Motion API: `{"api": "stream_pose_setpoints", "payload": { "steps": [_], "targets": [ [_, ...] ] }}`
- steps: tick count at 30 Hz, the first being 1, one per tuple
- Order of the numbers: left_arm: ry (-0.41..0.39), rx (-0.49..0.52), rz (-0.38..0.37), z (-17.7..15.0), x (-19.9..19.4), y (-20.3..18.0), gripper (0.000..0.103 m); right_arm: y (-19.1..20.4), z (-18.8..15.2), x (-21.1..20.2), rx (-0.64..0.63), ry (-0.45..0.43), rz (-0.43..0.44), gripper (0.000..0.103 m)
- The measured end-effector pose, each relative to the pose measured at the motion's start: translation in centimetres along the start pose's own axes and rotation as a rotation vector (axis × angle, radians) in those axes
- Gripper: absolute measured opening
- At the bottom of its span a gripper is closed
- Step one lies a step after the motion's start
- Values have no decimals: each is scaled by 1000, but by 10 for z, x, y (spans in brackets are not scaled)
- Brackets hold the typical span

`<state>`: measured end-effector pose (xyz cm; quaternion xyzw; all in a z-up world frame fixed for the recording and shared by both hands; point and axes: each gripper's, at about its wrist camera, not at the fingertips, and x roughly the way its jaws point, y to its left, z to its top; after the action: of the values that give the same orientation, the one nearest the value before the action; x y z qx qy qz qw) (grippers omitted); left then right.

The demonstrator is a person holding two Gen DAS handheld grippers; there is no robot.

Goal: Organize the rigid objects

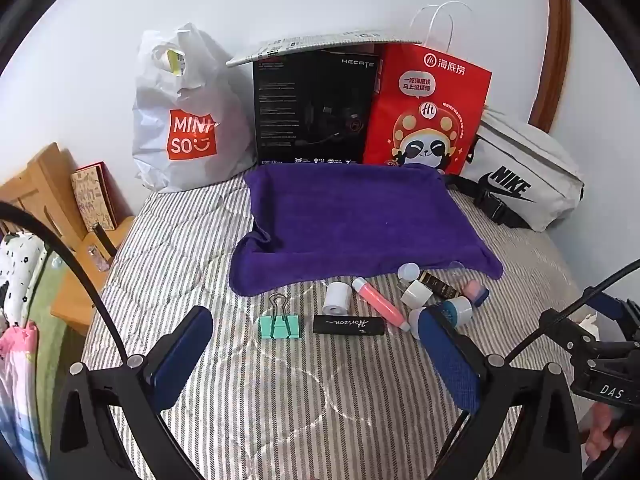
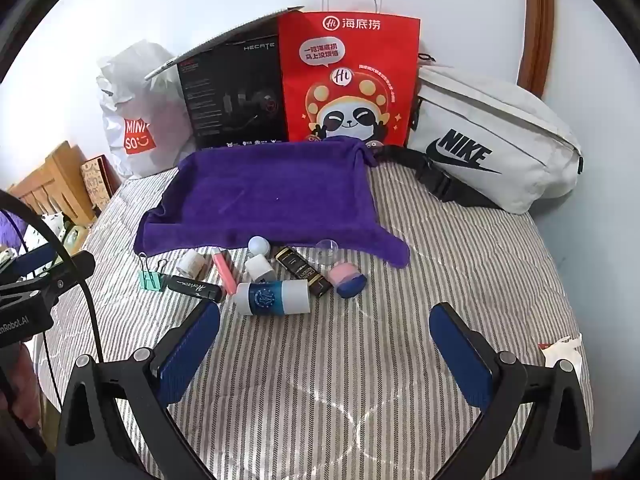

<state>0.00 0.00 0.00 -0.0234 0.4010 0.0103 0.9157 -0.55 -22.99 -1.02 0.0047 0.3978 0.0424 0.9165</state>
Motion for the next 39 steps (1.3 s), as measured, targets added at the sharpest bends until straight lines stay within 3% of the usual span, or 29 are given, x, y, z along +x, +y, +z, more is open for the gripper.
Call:
{"api": "stream_pose_setpoints", "payload": {
  "steps": [39],
  "targets": [
    [8,29,8,-6,-5,-1,103,0,2,-13,12,6,7,103]
  ]
}}
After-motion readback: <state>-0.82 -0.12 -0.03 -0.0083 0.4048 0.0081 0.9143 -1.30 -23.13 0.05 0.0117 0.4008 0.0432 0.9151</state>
